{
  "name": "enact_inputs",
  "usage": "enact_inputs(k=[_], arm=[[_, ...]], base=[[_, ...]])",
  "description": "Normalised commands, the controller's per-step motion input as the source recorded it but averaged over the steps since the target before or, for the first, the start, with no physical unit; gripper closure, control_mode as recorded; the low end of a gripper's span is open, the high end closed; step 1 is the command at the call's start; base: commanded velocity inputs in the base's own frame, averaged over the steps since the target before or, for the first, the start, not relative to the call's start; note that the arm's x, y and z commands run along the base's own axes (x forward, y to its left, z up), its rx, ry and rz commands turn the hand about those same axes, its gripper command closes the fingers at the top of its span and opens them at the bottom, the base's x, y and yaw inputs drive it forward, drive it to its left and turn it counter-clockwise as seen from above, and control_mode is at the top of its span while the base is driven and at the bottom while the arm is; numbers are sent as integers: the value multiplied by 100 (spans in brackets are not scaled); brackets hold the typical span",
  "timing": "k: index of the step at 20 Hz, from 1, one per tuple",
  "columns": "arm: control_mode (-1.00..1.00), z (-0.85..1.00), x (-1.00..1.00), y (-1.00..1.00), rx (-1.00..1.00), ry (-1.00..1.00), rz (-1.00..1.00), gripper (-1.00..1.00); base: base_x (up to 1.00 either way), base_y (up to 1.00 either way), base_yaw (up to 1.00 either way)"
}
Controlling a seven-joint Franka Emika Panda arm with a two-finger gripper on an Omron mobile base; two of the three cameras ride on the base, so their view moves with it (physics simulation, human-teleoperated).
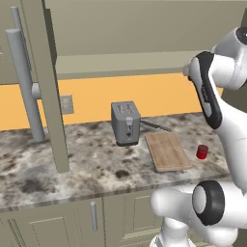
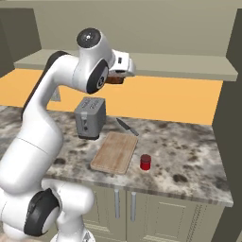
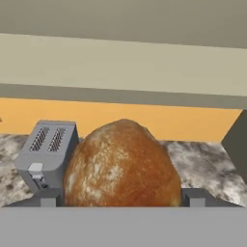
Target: Pick the bread, place it on the cutting board, pick the jam, place it on the counter, and close the cabinet.
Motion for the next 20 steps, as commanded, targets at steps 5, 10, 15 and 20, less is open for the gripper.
enact_inputs(k=[5, 10, 15, 20], arm=[[-100, -60, 0, 1, 0, 2, 0, 100], [-100, -80, 0, 0, 0, 0, 0, 100], [-100, -60, -11, 3, 0, 1, 0, 100], [-100, -43, -38, 8, 0, 3, 0, 100]], base=[[0, 0, 0], [0, 0, 0], [0, 0, 0], [0, 0, 0]])
